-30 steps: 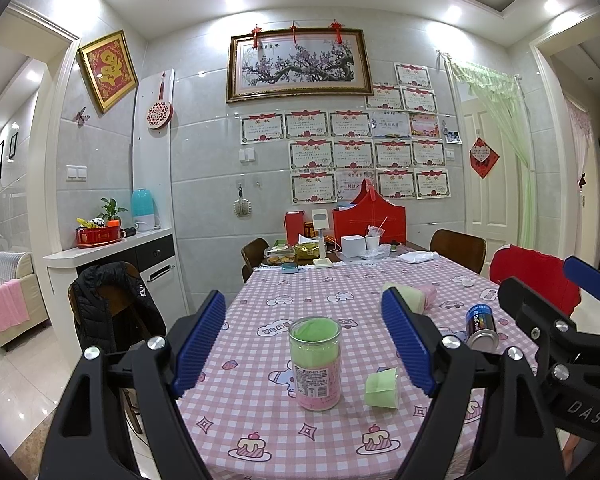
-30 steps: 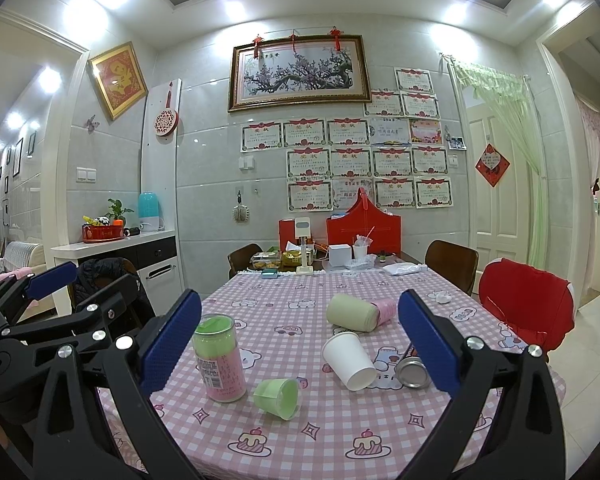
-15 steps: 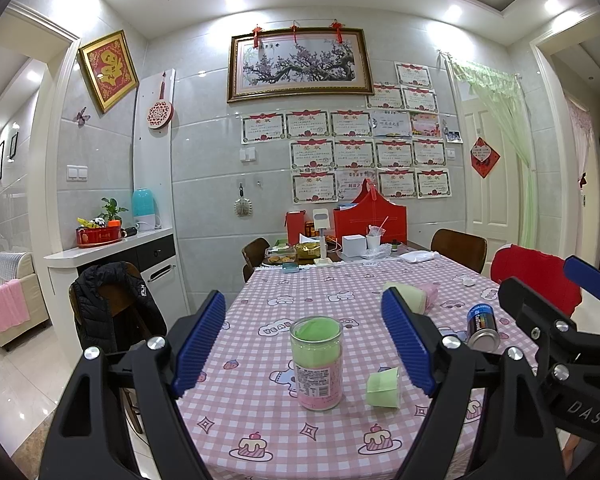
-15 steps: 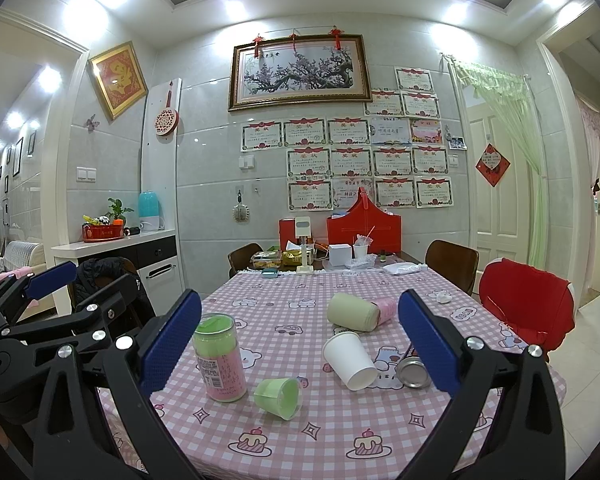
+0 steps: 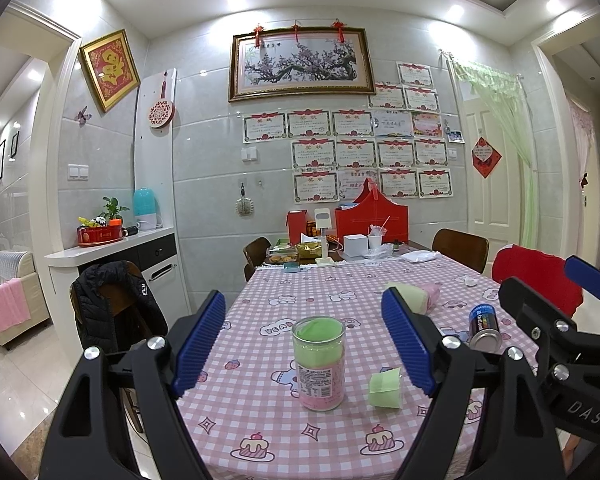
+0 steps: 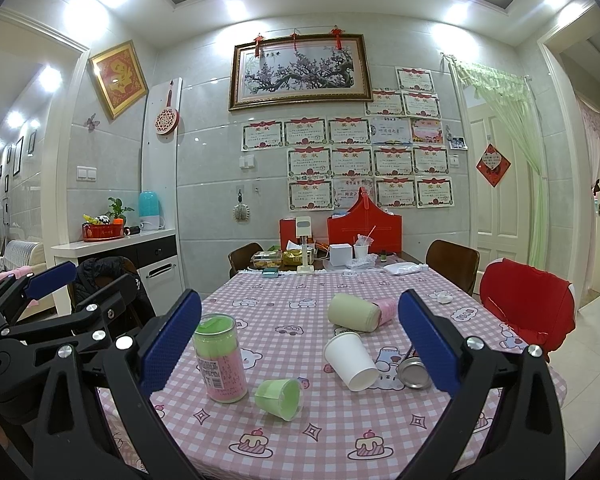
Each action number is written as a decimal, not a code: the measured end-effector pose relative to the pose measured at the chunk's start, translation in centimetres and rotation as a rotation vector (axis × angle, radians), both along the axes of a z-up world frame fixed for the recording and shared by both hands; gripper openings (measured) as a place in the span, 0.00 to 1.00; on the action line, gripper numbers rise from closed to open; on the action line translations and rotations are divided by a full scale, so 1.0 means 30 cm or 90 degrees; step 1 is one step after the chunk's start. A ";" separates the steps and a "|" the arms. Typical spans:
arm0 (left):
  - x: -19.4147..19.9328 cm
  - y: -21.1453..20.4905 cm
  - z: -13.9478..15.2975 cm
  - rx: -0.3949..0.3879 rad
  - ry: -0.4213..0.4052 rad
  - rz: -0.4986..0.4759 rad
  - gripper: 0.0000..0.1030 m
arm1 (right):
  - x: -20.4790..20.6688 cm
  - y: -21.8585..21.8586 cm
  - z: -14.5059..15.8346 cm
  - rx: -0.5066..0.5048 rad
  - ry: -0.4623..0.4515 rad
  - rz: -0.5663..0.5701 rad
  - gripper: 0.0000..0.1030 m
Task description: Flip cup upside down
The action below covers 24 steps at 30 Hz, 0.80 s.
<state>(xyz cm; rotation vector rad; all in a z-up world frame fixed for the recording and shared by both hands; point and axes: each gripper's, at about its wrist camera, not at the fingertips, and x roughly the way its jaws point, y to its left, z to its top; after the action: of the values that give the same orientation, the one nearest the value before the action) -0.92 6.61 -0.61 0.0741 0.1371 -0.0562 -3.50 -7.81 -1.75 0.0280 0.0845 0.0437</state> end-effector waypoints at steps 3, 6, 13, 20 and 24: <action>-0.002 0.004 -0.004 0.000 0.001 0.001 0.77 | 0.001 -0.001 0.001 0.001 0.000 0.001 0.92; -0.001 0.018 -0.010 -0.001 0.003 0.001 0.77 | 0.001 0.000 -0.009 0.000 0.003 0.001 0.92; 0.005 0.035 -0.014 -0.001 0.006 0.001 0.77 | -0.002 0.003 -0.020 0.000 0.005 0.000 0.92; 0.029 0.048 -0.026 -0.001 0.012 0.002 0.77 | 0.019 0.009 -0.033 0.000 0.012 -0.001 0.92; 0.032 0.053 -0.032 -0.001 0.013 0.002 0.77 | 0.021 0.007 -0.029 0.001 0.013 -0.001 0.92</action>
<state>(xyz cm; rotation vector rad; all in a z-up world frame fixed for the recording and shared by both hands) 0.04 8.22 -1.57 0.0716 0.1578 -0.0536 -2.87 -7.58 -2.63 0.0302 0.1056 0.0425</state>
